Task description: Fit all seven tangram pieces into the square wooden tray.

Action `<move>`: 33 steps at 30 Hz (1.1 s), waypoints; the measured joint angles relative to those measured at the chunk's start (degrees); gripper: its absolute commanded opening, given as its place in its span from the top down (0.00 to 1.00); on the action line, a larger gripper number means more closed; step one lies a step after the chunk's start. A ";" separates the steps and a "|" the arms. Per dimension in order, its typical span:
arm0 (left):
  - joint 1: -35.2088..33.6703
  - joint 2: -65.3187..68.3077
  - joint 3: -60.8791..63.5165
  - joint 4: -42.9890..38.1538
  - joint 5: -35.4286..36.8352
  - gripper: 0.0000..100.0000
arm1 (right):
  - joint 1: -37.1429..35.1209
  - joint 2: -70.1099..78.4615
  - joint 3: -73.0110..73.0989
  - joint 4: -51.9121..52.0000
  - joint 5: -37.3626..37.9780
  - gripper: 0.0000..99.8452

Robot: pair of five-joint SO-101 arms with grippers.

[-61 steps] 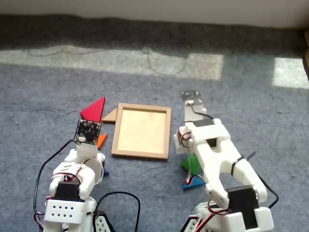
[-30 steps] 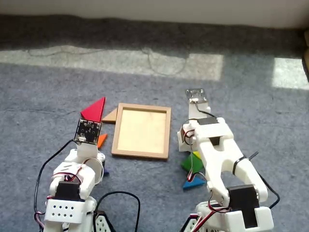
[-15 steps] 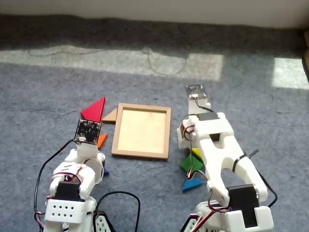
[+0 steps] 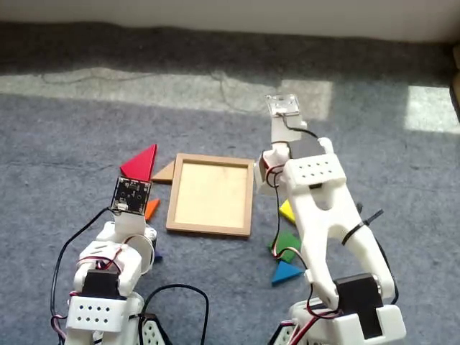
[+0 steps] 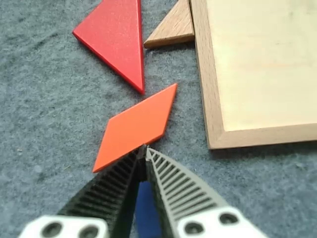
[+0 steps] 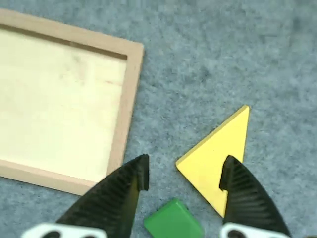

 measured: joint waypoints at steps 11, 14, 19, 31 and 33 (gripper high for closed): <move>0.00 0.00 0.00 0.00 0.00 0.99 | -0.09 0.00 1.76 0.09 -0.44 0.66; 0.00 0.00 0.00 0.00 0.00 0.99 | 1.41 0.00 6.42 -2.46 0.62 0.63; 0.00 0.00 0.00 0.00 0.00 0.99 | 2.64 0.00 13.01 -9.93 0.79 0.63; 0.00 0.00 0.00 0.00 0.00 0.99 | 5.01 9.32 13.71 -12.22 0.79 0.63; 0.00 0.00 0.00 0.00 0.00 0.99 | 5.27 13.19 10.73 -11.78 1.14 0.63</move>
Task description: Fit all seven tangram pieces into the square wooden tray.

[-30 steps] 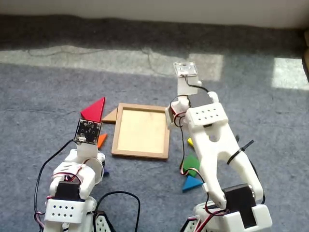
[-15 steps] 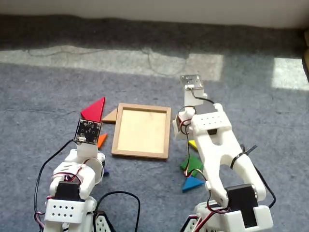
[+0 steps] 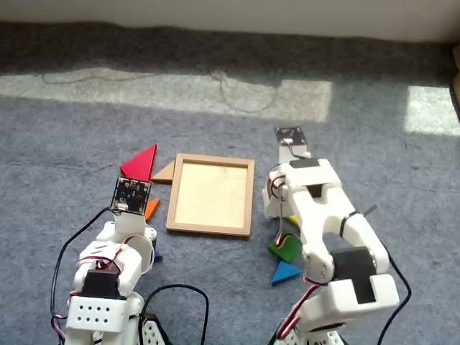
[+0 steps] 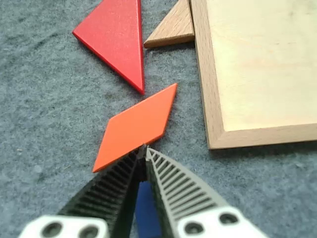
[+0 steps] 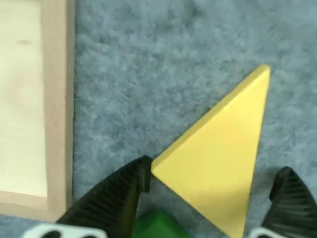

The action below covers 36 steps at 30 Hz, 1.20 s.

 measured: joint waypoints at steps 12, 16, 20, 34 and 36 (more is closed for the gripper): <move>0.00 0.00 0.00 0.00 0.00 0.99 | 0.18 6.24 -8.62 5.27 0.53 0.81; 0.00 0.00 0.00 0.00 0.00 0.99 | 0.88 6.24 -8.88 5.27 3.34 0.86; 0.00 0.00 0.00 0.00 0.00 0.99 | 0.97 6.15 -8.97 5.45 4.13 0.86; 0.00 0.00 0.00 0.00 0.00 0.99 | 0.35 -8.62 -9.67 9.85 4.22 0.86; 0.00 0.00 0.00 0.00 0.00 0.99 | -0.88 -9.76 -9.67 9.85 3.78 0.86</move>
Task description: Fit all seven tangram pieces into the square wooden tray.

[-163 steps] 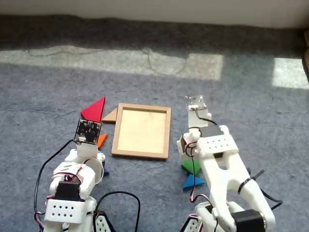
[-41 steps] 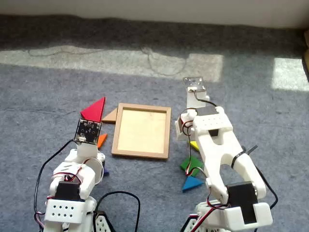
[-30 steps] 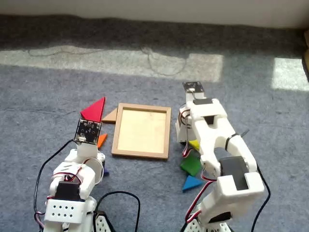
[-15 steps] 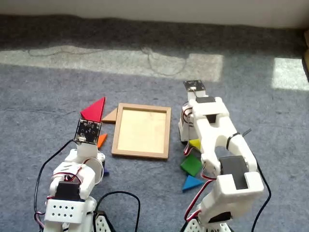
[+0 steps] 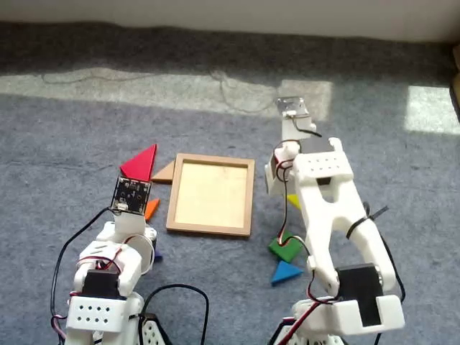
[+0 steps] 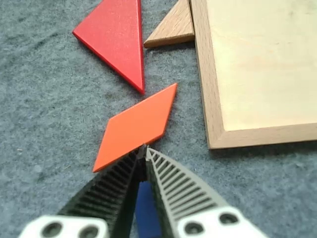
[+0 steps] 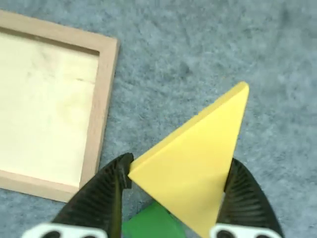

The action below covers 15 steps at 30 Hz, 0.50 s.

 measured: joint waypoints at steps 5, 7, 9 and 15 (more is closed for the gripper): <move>0.00 0.00 0.00 0.00 0.00 0.99 | -6.86 -0.35 0.00 0.00 -6.15 0.86; 0.00 0.00 0.00 0.00 0.00 0.99 | -10.55 -0.35 0.00 0.00 -8.53 0.86; 0.00 0.00 0.00 0.00 0.00 0.99 | -13.71 -0.35 -0.09 0.00 -11.60 0.86; 0.00 0.00 0.00 0.00 0.00 0.99 | -19.25 2.37 -4.31 -2.11 -19.34 0.86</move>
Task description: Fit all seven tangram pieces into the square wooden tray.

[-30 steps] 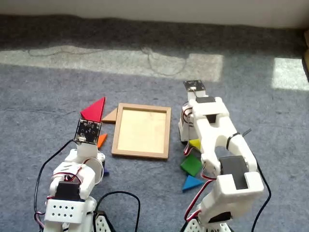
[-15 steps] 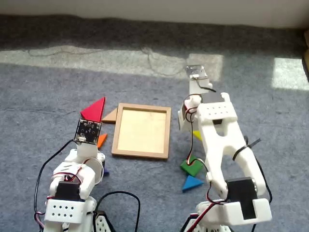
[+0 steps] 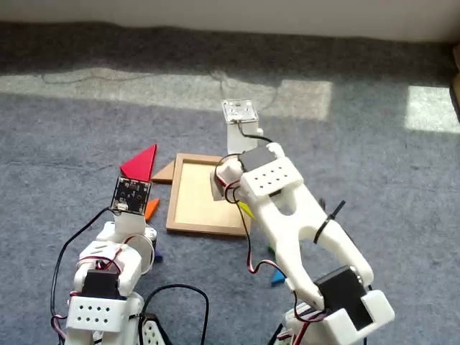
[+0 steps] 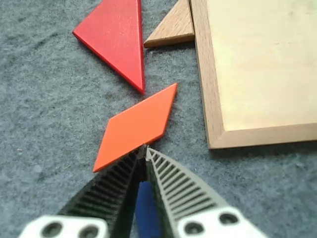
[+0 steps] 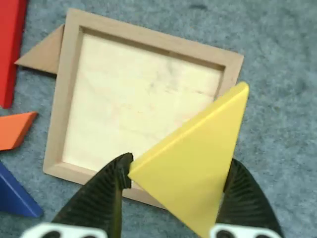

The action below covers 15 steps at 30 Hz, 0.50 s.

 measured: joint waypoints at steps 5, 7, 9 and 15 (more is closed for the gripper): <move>0.00 0.00 0.00 0.00 0.00 0.99 | -0.26 9.67 -7.65 -0.35 -1.41 0.86; 0.00 0.00 0.00 0.00 0.00 0.99 | -0.53 12.92 -10.20 -0.35 -1.41 0.86; 0.00 0.00 0.00 0.00 0.00 0.99 | -0.88 15.21 -12.13 -0.35 -1.76 0.86; 0.00 0.00 0.00 0.00 0.00 0.99 | -0.97 19.08 -13.36 -0.35 -6.68 0.86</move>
